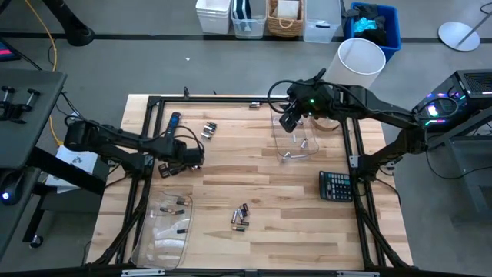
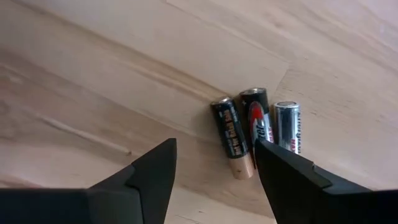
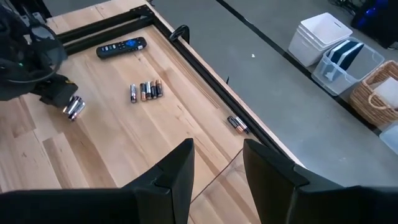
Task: Sort batteries
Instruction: Put the brown battery into the left transparent bin
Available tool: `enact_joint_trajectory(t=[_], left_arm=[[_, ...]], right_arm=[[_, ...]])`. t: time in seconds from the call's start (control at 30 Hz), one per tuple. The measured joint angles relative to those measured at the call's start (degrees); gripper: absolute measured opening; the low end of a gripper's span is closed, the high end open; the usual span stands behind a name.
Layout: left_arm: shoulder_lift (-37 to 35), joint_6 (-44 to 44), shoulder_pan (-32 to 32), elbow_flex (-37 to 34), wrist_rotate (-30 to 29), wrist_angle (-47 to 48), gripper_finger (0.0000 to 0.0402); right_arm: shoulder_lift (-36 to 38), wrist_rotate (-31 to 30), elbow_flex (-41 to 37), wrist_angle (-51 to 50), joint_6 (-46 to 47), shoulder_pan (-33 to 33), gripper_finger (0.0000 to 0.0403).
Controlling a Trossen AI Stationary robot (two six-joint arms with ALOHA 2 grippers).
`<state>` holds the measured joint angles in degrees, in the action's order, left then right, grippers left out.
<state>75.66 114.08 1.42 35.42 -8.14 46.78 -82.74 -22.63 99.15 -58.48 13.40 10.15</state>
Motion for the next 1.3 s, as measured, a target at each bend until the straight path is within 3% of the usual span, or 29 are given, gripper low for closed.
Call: enact_joint_trajectory(t=[0.33,0.6,0.87,0.97,1.13,1.3], left_arm=[[2.65,8.41,-2.74,0.00,-2.98,0.27,0.0208],[6.83,8.15,-2.23,0.31,-2.28,-0.17,0.0208],[8.98,2.57,-2.19,0.24,-1.58,-0.49,0.0202],[9.07,1.28,-2.17,0.26,-0.75,-0.43,0.0162],[8.69,0.74,-2.84,0.12,-0.49,-0.91,0.0031],[5.17,-1.36,-3.89,-0.08,-0.05,-0.01,0.0029]], right_arm=[[0.00,-0.04,0.00,-0.92,-0.43,0.00,0.0134],[-0.02,-0.07,0.00,-0.90,-0.43,0.00,0.0134],[-0.02,-0.92,0.00,-0.85,-0.46,0.00,0.0134],[-0.02,-1.16,-0.02,-0.84,-0.45,0.00,0.0134],[-0.02,-1.20,0.00,-0.13,-0.66,0.00,0.0134],[-0.02,-1.22,-0.02,1.64,-0.64,0.00,0.0134]])
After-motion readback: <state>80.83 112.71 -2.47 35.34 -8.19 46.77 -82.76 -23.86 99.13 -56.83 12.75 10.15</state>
